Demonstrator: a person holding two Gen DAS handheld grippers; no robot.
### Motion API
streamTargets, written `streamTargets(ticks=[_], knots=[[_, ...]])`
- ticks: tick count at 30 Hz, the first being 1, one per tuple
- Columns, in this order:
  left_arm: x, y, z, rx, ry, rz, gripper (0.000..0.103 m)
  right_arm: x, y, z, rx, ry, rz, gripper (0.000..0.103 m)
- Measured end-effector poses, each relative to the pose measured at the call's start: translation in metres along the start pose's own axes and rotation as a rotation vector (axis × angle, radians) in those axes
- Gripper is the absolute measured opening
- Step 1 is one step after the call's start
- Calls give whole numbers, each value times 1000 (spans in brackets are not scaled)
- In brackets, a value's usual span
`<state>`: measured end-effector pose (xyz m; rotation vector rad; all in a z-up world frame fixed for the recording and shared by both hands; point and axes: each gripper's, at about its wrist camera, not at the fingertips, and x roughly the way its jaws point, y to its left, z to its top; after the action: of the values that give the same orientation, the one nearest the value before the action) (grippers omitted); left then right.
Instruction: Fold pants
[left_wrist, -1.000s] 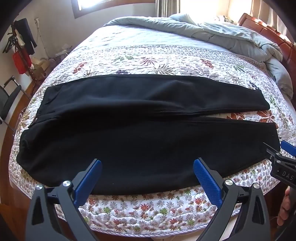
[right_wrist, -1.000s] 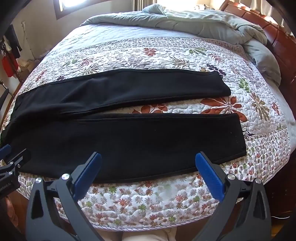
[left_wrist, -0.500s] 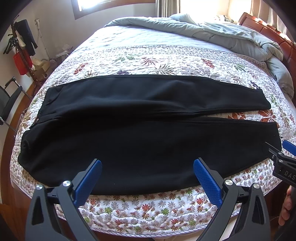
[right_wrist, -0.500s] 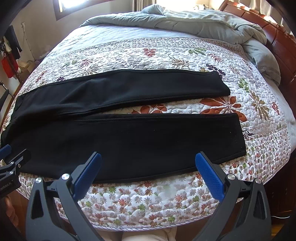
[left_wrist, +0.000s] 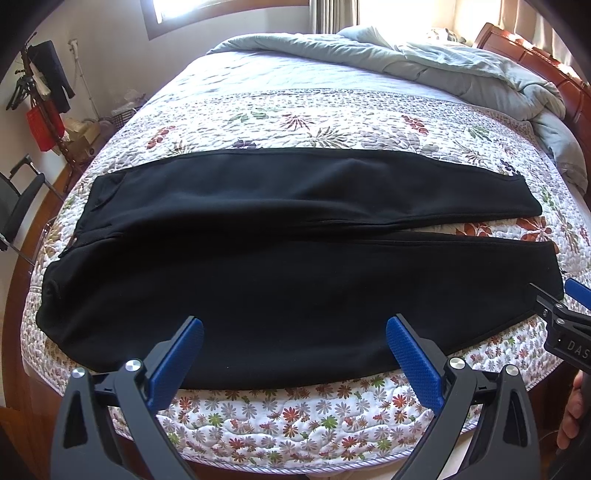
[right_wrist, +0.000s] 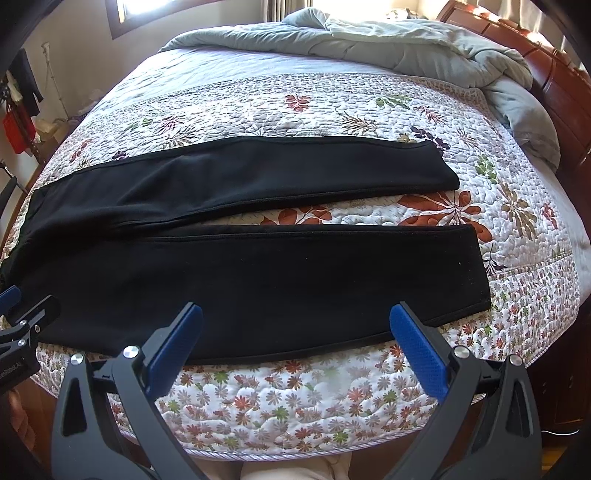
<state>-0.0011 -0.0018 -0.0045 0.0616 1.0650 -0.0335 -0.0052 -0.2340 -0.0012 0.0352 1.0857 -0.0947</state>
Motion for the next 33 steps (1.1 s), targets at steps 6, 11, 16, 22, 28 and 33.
streamTargets(ticks=[6,11,16,22,28,33], knots=[[1,-1,0,0,3,3,99,0,0,0,0,0,-1,101],[0,-2,1,-2,3,3,99,1,0,0,0,-1,-2,101],[0,-3,1,0,4,4,99,1,0,0,0,0,-3,101],[1,-4,1,0,5,3,99,2,-1,0,0,1,-3,101],[2,-4,1,1,7,4,99,3,-2,-2,0,3,-2,101],[2,-5,1,1,7,3,99,4,-2,-2,1,5,-1,101]])
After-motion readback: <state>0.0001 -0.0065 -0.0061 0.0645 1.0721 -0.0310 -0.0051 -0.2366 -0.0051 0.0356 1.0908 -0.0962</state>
